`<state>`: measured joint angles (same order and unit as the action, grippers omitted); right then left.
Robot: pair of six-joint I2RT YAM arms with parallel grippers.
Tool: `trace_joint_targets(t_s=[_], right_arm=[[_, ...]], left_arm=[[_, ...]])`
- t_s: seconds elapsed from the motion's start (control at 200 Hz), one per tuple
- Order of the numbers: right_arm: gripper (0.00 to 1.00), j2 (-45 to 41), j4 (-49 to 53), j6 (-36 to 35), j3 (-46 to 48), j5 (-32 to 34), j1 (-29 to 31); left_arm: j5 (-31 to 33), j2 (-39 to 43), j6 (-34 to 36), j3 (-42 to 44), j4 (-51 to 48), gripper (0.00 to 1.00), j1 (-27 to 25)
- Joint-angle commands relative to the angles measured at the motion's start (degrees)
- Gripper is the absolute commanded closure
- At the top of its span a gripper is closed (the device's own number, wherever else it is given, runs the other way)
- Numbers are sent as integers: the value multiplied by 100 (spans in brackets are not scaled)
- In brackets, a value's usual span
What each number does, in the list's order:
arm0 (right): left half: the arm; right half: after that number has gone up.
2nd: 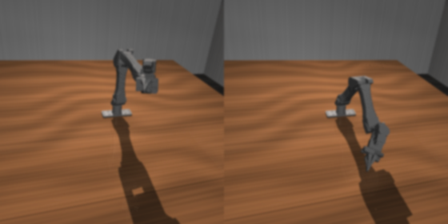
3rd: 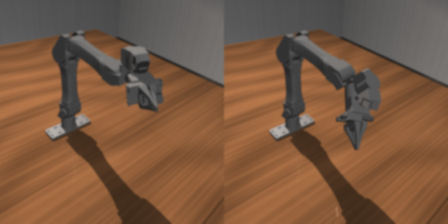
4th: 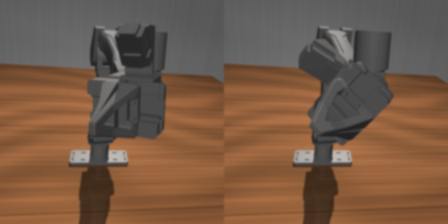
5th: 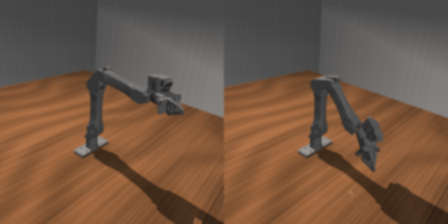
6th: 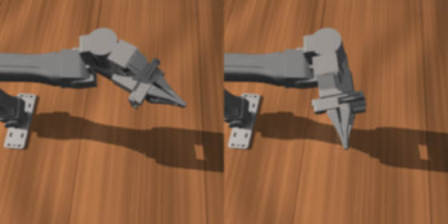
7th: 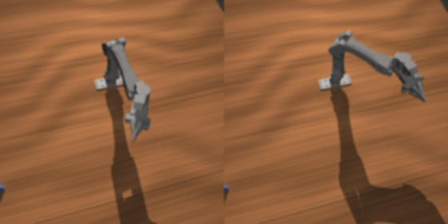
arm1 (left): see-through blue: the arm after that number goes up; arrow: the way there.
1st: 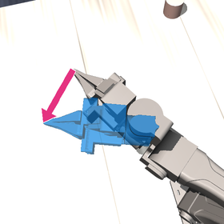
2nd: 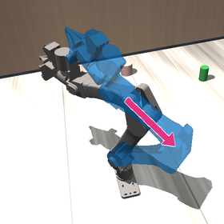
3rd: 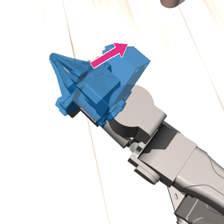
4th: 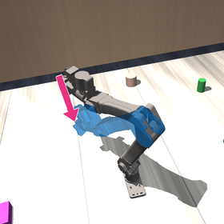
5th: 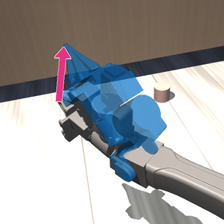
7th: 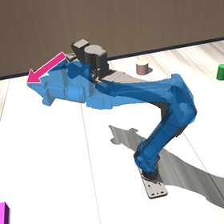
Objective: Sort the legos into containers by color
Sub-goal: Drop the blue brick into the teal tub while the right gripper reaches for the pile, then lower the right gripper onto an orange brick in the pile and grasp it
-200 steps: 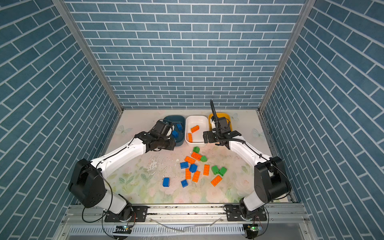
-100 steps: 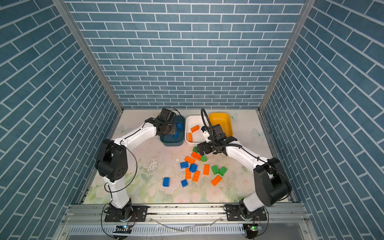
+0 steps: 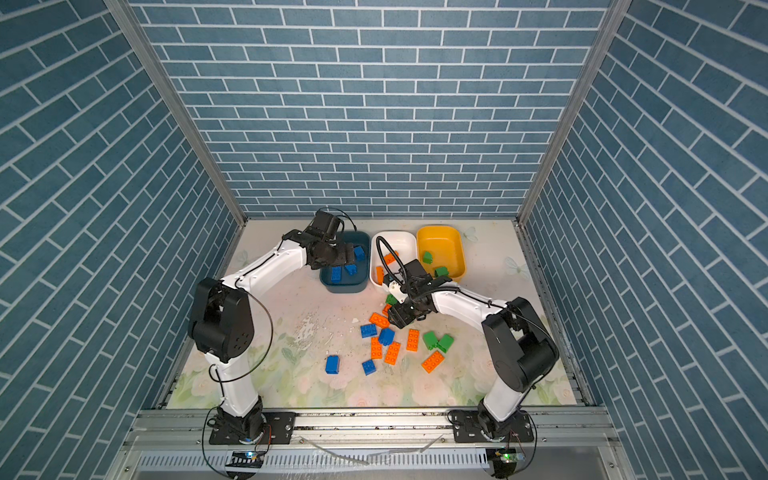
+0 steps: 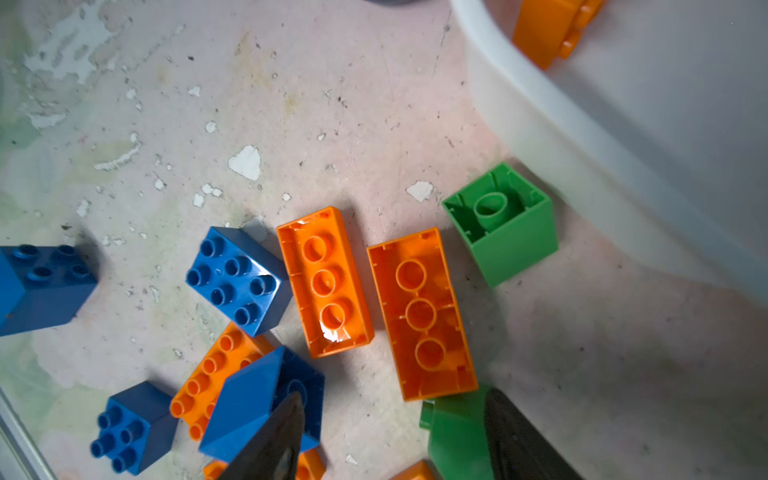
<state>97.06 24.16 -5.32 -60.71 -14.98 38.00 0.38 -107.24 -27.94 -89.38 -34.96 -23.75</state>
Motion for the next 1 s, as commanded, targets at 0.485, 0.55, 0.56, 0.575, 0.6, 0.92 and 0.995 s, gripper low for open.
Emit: trace_joint_targets(t_s=[0.485,0.55,0.56,0.575,0.6,0.92,0.995], right_arm=[[47,1020,741,-1144,-1124,962,413],[48,1094,761,-1155,-1141,1166,443],[48,1100,771,-1155,-1144,1182,445],[48,1111,785,-1155,-1149,1216,450],[49,1134,804,-1164,-1154,1233,453],[69,923,1112,-1375,-1107,853,472],[71,693,1027,-1436,-981,889,470]], left_arm=[[149,993,-262,949,266,1,-4],[173,1090,-247,1044,314,1,8],[173,1098,-242,1050,314,1,10],[173,1107,-234,1059,317,1,10],[168,1113,-217,1068,304,1,10],[261,1178,-118,1124,105,1,10],[322,1246,-184,1157,109,1,10]])
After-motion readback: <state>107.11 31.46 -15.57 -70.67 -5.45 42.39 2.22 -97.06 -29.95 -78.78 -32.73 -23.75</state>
